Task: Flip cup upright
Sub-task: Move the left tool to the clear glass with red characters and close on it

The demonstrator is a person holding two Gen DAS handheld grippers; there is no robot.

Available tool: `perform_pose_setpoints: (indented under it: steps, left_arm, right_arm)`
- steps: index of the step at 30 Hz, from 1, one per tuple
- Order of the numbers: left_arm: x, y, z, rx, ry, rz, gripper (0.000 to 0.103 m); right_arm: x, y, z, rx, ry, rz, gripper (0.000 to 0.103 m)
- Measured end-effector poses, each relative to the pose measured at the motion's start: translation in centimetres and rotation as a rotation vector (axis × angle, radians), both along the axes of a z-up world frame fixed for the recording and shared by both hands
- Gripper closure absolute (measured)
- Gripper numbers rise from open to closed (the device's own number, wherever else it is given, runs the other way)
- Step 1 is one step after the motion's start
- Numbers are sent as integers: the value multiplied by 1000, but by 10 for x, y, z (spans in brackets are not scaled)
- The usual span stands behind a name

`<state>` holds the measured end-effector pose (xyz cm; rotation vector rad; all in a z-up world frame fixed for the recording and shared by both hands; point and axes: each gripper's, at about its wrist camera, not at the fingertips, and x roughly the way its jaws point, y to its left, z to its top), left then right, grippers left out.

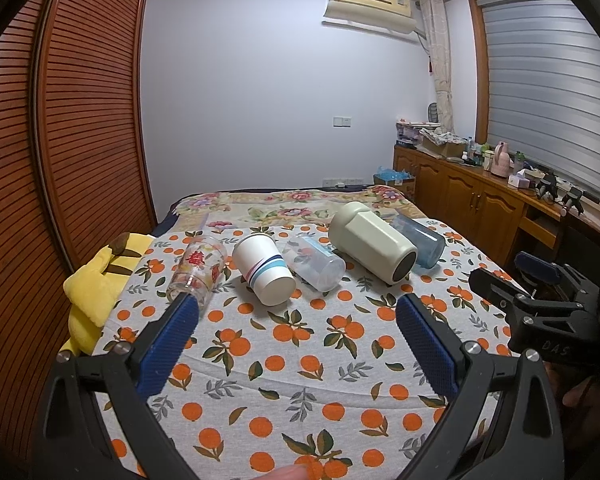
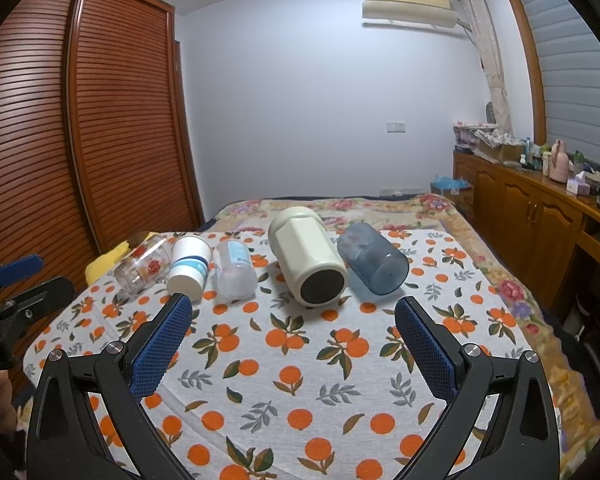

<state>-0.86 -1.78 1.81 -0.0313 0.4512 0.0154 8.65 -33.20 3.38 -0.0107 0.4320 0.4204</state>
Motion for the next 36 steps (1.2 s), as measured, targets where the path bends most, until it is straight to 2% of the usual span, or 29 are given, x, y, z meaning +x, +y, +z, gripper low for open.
perform_pose_setpoints:
  steps: [19, 27, 36]
  left_arm:
    - [-4, 4, -2, -3, 6, -3, 3]
    - [10, 20, -15, -9, 46, 6, 3]
    - [37, 41, -32, 10, 109, 19, 3]
  right_arm:
    - [0, -1, -1, 1, 6, 2, 0]
    - [7, 8, -7, -6, 34, 21, 0]
    - [36, 28, -17, -34, 83, 64, 0]
